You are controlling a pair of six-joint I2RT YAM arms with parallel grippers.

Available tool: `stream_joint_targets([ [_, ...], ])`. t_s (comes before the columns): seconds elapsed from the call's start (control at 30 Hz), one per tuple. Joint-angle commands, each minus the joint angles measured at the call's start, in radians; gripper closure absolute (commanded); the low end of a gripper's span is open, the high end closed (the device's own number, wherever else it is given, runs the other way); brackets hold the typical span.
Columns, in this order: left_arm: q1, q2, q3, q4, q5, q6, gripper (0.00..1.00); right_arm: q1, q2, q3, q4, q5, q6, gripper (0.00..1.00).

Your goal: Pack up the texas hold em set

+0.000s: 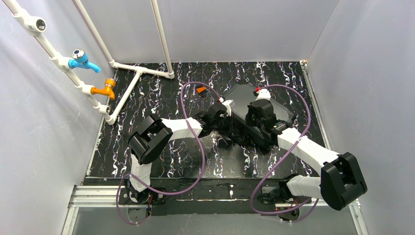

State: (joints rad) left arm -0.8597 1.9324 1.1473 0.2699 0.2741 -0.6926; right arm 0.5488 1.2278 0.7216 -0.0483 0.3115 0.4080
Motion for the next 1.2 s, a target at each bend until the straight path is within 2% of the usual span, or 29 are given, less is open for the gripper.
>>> stream_joint_targets([
  [0.0, -0.002, -0.056, 0.030, 0.011, -0.003, 0.001, 0.98, -0.007, 0.048, -0.054, -0.174, -0.017, -0.009, 0.94],
  [0.6, -0.006, -0.038, 0.072, 0.011, -0.002, 0.008, 0.98, -0.007, 0.054, -0.060, -0.174, -0.018, -0.009, 0.94],
  [1.17, 0.001, -0.008, 0.125, -0.034, -0.031, 0.082, 0.98, -0.007, 0.055, -0.065, -0.176, -0.019, -0.009, 0.95],
])
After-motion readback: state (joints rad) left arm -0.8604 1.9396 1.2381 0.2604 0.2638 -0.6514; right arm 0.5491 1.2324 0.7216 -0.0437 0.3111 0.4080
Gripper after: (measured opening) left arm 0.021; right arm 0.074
